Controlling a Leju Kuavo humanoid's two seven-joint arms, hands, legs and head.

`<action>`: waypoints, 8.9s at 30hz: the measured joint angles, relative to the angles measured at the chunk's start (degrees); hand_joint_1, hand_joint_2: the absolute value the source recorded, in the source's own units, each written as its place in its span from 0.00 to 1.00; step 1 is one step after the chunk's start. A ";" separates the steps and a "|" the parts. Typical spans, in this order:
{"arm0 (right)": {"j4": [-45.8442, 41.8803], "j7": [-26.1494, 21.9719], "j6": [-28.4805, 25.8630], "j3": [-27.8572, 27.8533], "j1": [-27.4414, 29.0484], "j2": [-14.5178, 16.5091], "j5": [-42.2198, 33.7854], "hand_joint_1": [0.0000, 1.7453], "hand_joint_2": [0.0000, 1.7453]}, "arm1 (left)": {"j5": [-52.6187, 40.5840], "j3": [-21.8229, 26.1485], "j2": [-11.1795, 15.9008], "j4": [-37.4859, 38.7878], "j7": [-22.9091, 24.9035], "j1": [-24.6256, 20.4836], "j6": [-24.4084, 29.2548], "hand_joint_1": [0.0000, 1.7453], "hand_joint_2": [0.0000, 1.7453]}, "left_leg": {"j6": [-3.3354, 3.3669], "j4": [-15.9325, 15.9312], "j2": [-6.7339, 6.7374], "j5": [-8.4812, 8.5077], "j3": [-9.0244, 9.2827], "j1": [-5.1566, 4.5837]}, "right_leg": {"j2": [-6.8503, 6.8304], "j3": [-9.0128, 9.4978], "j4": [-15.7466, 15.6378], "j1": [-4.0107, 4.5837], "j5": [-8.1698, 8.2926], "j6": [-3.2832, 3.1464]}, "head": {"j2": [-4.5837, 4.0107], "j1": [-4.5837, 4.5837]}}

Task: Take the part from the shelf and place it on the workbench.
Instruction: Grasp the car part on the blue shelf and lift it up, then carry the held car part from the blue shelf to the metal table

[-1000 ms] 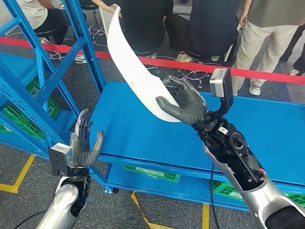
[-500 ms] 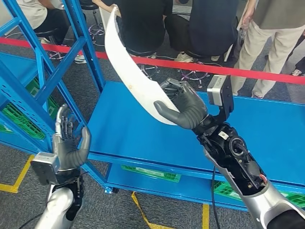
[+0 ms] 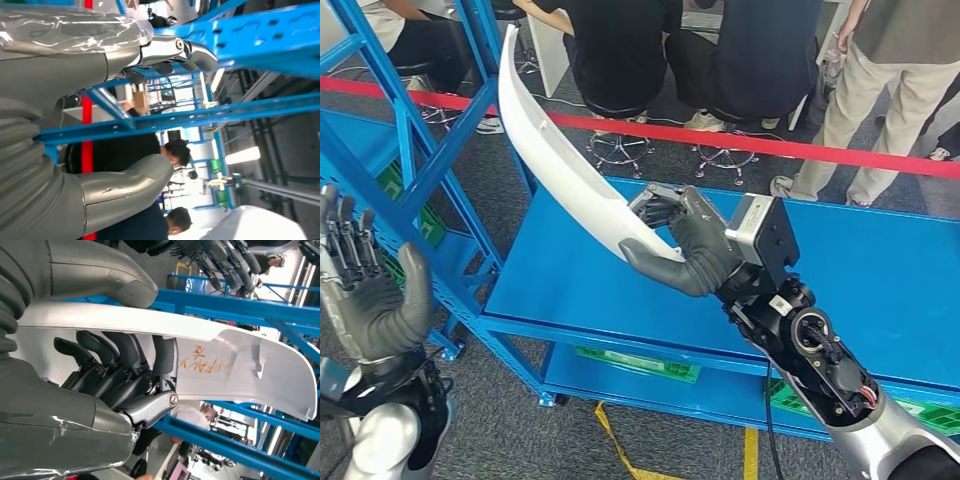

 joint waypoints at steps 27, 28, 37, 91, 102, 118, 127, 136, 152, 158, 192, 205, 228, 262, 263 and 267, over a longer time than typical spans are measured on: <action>-2.29 -0.43 3.44 6.68 -2.54 1.14 -3.98 1.00 1.00 | 0.08 0.84 0.10 -2.76 -2.26 -1.27 1.95 0.00 1.00 | -1.95 4.98 3.18 -0.03 -3.78 0.75 | -4.93 0.83 1.17 0.20 -1.66 -1.25 | 0.00 -0.75; -2.29 -0.38 3.55 6.83 -2.74 1.20 -4.15 1.00 1.00 | 0.04 0.85 0.11 -2.93 -2.22 -1.33 1.96 0.00 1.00 | -1.58 2.31 3.95 0.69 -2.43 0.43 | -5.41 0.99 1.15 0.34 -1.84 -1.07 | 0.00 -0.69; -2.29 -0.42 4.08 8.12 -3.42 1.42 -4.35 1.00 1.00 | 0.01 0.87 0.16 -3.80 -2.16 -1.38 1.95 0.00 1.00 | 0.25 0.04 -0.53 1.07 -0.91 0.69 | -0.63 -5.70 16.32 0.01 -9.73 0.78 | 0.00 0.90; 1.33 -3.47 2.49 8.25 -3.60 1.55 -6.90 1.00 1.00 | 1.62 0.74 0.60 -2.72 -3.13 -2.91 2.42 0.00 1.00 | -3.24 1.67 6.47 1.68 -3.06 1.80 | -6.46 1.69 0.10 0.56 -1.64 -0.69 | 0.00 -0.42; 2.64 -4.01 2.65 8.16 -3.50 1.54 -7.12 1.00 1.00 | 1.98 0.65 0.72 -2.29 -3.05 -3.11 2.76 0.00 1.00 | -0.21 1.17 -1.94 1.04 -1.86 1.18 | -0.33 -6.94 18.13 0.00 -9.01 0.12 | 0.00 2.46; 3.85 -3.94 2.23 8.13 -3.83 1.57 -7.52 1.00 1.00 | 2.01 0.61 1.31 -1.92 -3.14 -2.98 2.63 0.00 1.00 | -3.01 14.28 0.96 -3.26 -9.19 1.31 | -3.25 1.04 -0.07 -0.18 -0.38 -1.98 | 0.00 -0.11; 4.44 -3.86 2.19 7.92 -4.68 1.57 -8.13 1.00 1.00 | 1.71 0.61 1.69 -2.06 -2.71 -3.02 2.78 0.00 1.00 | -0.34 0.07 1.91 1.34 -1.45 0.82 | -4.47 1.03 2.96 0.14 -3.92 0.21 | 0.00 0.31; 5.62 -3.97 1.36 7.58 -4.62 1.45 -8.60 1.00 1.00 | 2.39 0.58 1.76 -2.04 -2.80 -3.70 2.86 0.00 1.00 | -0.02 0.13 -4.56 1.37 -1.03 0.70 | 2.80 -1.86 5.11 0.08 -0.85 -0.99 | 0.00 2.43; 7.38 -4.39 0.97 7.59 -4.65 1.42 -9.35 1.00 1.00 | 4.27 -0.27 1.78 -0.68 -3.60 -4.15 3.02 0.00 1.00 | -3.47 1.72 4.11 1.15 -2.29 1.55 | -5.58 1.31 -0.48 -0.33 -0.27 -1.03 | 0.00 -0.59; 8.22 -4.92 1.03 7.68 -5.20 1.42 -9.51 1.00 1.00 | 4.35 -0.25 1.61 -0.08 -4.42 -4.30 2.60 0.00 1.00 | -1.08 -0.13 1.57 1.29 -1.36 1.56 | -4.78 0.67 2.63 -0.48 -3.26 0.70 | 0.00 0.42; 9.63 -4.41 0.43 8.28 -5.43 1.14 -9.22 1.00 1.00 | 4.09 -0.20 1.80 1.00 -2.93 -2.62 1.91 0.00 1.00 | -2.48 -0.42 0.84 0.72 -0.44 1.49 | -1.48 1.16 -0.75 -0.44 0.12 -1.25 | 0.00 1.26; 9.54 -4.08 0.68 7.99 -4.97 1.14 -8.21 1.00 1.00 | 6.95 -0.20 1.96 2.10 -2.68 -3.82 1.08 0.00 1.00 | -0.25 -2.49 -0.05 1.01 1.39 1.87 | -0.84 -2.41 7.20 -1.04 -4.49 1.39 | 0.00 1.25; 9.63 -3.93 0.62 7.60 -4.33 1.22 -8.11 1.00 1.00 | 6.68 -0.27 2.10 4.33 -2.47 -3.79 0.90 0.00 1.00 | -1.14 3.66 4.49 1.50 -3.92 0.33 | -5.49 1.76 1.24 0.34 -2.21 -0.88 | 0.00 -0.77; 9.57 -3.72 0.79 7.29 -4.26 1.25 -8.39 1.00 1.00 | 4.95 -0.31 2.26 4.80 -2.08 -4.09 1.95 0.00 1.00 | -2.37 0.98 3.90 2.39 -3.69 1.52 | -7.67 3.08 -0.26 -0.27 -2.51 0.88 | 0.00 -0.23; 9.57 -3.71 0.79 7.29 -4.31 1.25 -8.39 1.00 1.00 | 4.91 -0.31 2.27 4.80 -2.07 -4.05 1.95 0.00 1.00 | -1.98 0.96 3.23 2.28 -3.60 1.56 | -7.56 3.20 -0.11 -0.43 -2.94 1.23 | 0.00 0.04; 9.58 -3.68 0.79 7.22 -4.36 1.25 -8.39 1.00 1.00 | 4.82 -0.30 2.22 4.79 -2.03 -4.16 1.95 0.00 1.00 | -0.66 0.77 0.49 2.00 -3.02 1.57 | -1.44 -1.91 11.43 -0.81 -9.21 1.46 | 0.00 1.33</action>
